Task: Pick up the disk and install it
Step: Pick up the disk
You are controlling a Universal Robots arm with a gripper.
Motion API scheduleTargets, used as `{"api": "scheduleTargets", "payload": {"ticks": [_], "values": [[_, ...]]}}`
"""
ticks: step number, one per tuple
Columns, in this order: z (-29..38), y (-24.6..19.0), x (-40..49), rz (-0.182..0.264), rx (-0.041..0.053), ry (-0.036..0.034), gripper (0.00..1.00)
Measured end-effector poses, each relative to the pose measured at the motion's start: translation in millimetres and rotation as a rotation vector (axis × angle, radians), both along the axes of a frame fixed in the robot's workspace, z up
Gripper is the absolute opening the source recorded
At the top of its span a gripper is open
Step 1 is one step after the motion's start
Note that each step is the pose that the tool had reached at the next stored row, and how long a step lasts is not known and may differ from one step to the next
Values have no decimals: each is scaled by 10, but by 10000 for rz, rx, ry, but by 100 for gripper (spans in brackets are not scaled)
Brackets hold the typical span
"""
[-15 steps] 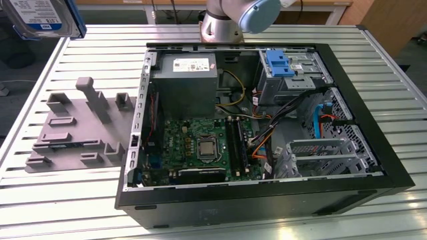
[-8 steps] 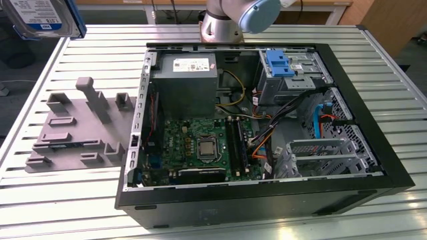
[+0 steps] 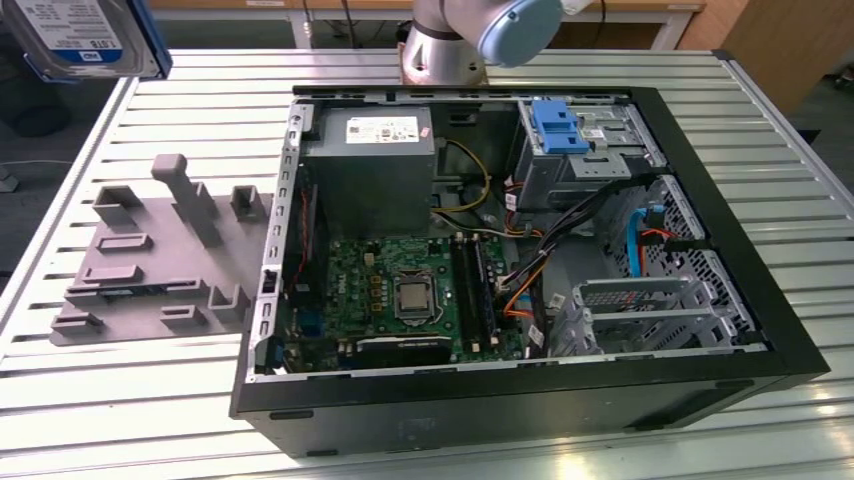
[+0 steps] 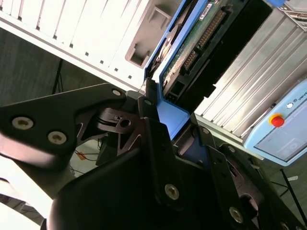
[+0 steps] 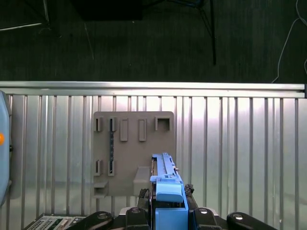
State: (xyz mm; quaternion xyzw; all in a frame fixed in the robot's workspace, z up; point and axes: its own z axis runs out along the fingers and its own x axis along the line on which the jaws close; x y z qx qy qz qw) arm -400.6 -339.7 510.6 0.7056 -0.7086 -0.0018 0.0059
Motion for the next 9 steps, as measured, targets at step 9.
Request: {"api": "scheduleTargets", "payload": {"ticks": [9], "values": [[-1,-78,3,-1,-6,-1,36]]}}
